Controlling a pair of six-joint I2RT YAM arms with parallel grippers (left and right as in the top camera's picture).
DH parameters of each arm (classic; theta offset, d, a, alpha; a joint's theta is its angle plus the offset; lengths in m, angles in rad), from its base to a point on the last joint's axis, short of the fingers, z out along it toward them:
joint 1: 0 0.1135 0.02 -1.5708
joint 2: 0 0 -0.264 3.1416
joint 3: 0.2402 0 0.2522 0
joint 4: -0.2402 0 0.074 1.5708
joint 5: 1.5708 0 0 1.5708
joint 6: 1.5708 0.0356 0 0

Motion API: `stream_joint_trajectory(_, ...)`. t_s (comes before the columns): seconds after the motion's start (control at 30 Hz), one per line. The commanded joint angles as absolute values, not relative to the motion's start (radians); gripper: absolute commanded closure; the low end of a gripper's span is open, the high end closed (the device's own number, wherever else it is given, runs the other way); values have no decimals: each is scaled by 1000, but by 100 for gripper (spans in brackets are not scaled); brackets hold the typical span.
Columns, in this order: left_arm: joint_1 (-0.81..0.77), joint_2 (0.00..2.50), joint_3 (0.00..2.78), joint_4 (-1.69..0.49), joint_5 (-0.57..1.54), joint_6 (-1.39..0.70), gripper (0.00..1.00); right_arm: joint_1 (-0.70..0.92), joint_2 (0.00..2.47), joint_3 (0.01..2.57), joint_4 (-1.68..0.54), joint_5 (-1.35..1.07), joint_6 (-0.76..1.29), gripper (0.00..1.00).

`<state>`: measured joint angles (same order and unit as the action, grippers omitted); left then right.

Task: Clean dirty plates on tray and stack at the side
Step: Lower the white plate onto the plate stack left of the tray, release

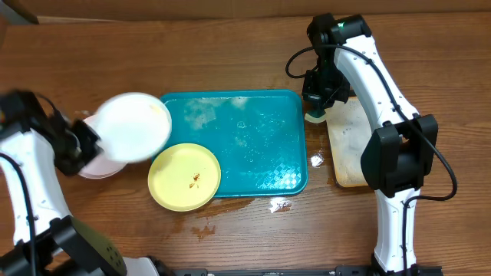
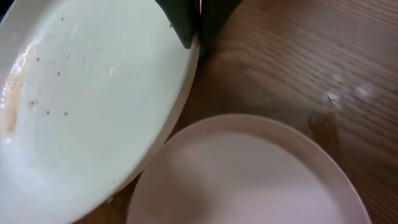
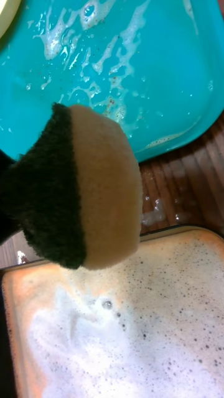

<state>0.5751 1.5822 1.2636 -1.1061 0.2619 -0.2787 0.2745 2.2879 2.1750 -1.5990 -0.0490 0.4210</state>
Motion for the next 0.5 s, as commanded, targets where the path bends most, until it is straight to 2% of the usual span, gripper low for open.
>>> stream_joint_trajectory(0.0, 603, 1528, 1126, -1039, 327, -260, 95, 273, 2263, 2200, -1604, -58, 418, 96)
stream_joint_trajectory(0.47, 840, 1528, 1072, -888, 412, -282, 96, 273, 2263, 2200, -1618, -58, 414, 96)
